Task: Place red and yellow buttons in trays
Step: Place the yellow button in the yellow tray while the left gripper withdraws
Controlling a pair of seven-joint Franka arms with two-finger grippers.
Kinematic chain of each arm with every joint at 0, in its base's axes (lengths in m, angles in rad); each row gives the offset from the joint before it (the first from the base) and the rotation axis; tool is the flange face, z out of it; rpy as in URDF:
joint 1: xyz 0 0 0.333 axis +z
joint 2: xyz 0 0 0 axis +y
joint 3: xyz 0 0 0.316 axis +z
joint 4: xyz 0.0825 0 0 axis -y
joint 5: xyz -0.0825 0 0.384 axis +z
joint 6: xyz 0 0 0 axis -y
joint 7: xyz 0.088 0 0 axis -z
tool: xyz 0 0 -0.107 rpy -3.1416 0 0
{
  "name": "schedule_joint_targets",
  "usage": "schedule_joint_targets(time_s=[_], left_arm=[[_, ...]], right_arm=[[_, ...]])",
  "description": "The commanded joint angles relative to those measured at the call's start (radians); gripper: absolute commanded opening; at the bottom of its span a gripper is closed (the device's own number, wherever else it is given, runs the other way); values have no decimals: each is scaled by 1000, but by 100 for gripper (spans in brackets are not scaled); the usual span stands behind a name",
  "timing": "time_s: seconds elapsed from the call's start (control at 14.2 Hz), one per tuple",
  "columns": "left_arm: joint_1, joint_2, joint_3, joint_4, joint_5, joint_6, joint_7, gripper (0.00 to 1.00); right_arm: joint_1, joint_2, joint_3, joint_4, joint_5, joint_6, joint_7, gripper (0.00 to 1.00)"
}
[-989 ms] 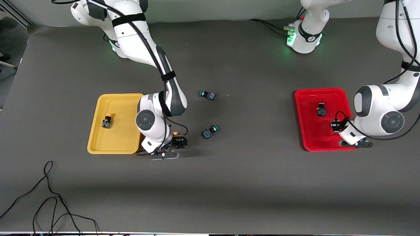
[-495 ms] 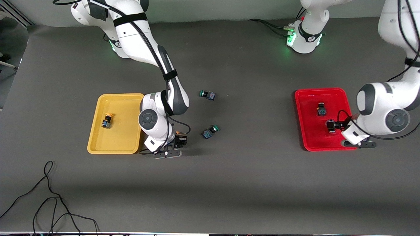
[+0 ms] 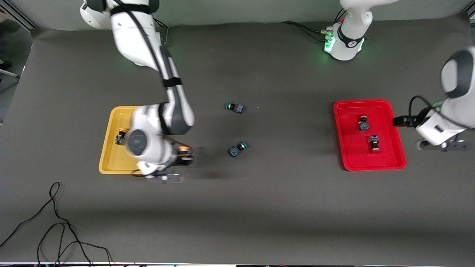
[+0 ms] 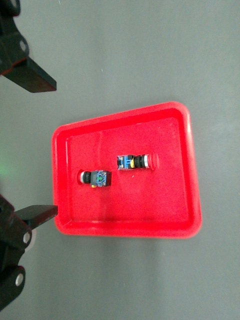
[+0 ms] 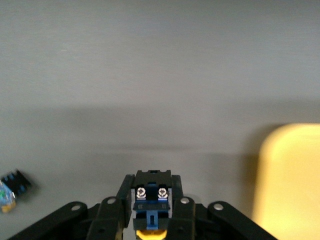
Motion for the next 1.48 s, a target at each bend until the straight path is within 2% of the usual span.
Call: schedule_joint_targets(time_s=[0.0, 0.14, 0.28, 0.42, 0.49, 0.64, 0.78, 0.85, 0.92, 0.99, 1.06, 1.13, 1.2, 1.34, 1.41], left_arm=[[-13, -1, -4, 120, -1, -74, -6, 100], [-12, -59, -4, 91, -2, -70, -7, 100], [-12, -117, -4, 74, -40, -82, -9, 100], [-12, -166, -4, 36, -74, -67, -7, 100], [-12, -183, -4, 16, -74, -57, -7, 100], [-12, -189, -4, 8, -76, -54, -7, 100], [-16, -188, -2, 17, -76, -67, -3, 100], [-56, -188, 11, 19, -73, -74, -4, 100], [-127, -188, 72, 20, -67, -76, -7, 100], [-207, -188, 150, 25, -65, -76, -9, 100], [-237, -183, 183, 29, -65, -76, -10, 100], [-236, -183, 183, 31, -65, -77, -10, 100], [-236, -183, 183, 36, -65, -79, -13, 100], [-234, -176, 185, 57, -65, -105, -18, 100], [-235, -173, 185, 63, -63, -110, -16, 100]], right_arm=[[4, -77, -71, -50, -102, -107, -41, 16], [3, -102, -126, -154, -112, -92, -149, 16], [0, -119, -179, -281, -105, 3, -287, 16], [-22, -128, -182, -419, -73, 146, -390, 16], [-25, -123, -180, -456, -29, 175, -415, 16], [-11, -111, -171, -480, 39, 179, -429, 16], [-11, -112, -151, -481, 40, 171, -428, 16], [-10, -114, -147, -487, 40, 168, -426, 16], [-8, -114, -145, -492, 40, 156, -425, 16], [-8, -113, -145, -490, 40, 137, -415, 24], [-10, -113, -145, -489, 40, 126, -414, 61], [-10, -113, -145, -481, 43, 111, -412, 92], [-10, -119, -147, -472, 59, 94, -409, 99], [-10, -134, -165, -402, 54, 44, -357, 100], [-7, -146, -197, -363, 47, -5, -339, 100]])
